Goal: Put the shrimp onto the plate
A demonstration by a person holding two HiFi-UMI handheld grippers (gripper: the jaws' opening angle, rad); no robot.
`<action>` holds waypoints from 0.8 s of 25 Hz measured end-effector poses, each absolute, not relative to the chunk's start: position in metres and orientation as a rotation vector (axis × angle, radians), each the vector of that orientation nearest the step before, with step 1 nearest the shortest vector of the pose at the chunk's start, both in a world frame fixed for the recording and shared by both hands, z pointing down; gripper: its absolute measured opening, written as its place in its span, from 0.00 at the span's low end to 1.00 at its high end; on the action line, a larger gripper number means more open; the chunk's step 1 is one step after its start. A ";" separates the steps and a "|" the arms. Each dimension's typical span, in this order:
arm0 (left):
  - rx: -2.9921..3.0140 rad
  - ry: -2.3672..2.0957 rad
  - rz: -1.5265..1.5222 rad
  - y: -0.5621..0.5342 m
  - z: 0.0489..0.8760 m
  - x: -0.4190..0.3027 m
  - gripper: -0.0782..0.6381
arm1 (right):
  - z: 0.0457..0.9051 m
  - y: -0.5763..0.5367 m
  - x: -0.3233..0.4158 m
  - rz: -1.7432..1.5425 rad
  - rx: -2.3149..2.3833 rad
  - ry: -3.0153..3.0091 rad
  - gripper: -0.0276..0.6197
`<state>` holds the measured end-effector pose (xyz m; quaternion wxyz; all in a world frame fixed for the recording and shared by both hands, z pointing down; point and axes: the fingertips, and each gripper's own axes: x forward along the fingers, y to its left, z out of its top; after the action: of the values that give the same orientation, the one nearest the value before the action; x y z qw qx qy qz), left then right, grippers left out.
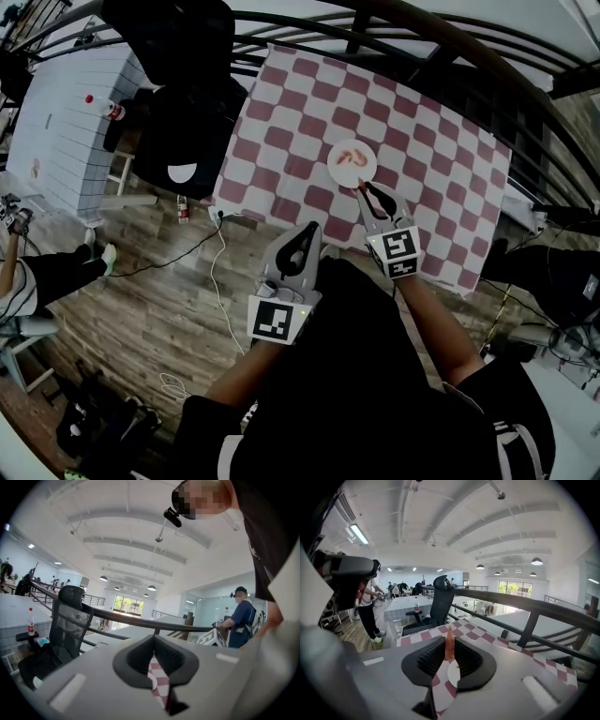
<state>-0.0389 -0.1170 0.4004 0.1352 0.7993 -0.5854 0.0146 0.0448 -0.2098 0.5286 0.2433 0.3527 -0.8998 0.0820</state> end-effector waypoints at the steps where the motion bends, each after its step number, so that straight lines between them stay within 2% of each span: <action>1: 2.308 -1.692 0.045 -0.119 0.403 -0.037 0.12 | 0.537 -0.213 0.045 0.217 0.948 -2.446 0.14; 20: 2.148 -1.800 0.063 -0.136 0.442 -0.037 0.12 | 0.649 -0.255 0.048 0.289 0.784 -2.300 0.14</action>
<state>-0.0371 -0.1356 0.4417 0.1685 0.7552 -0.6330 0.0223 0.0479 -0.2553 0.6486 0.3404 0.3014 -0.8837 0.1109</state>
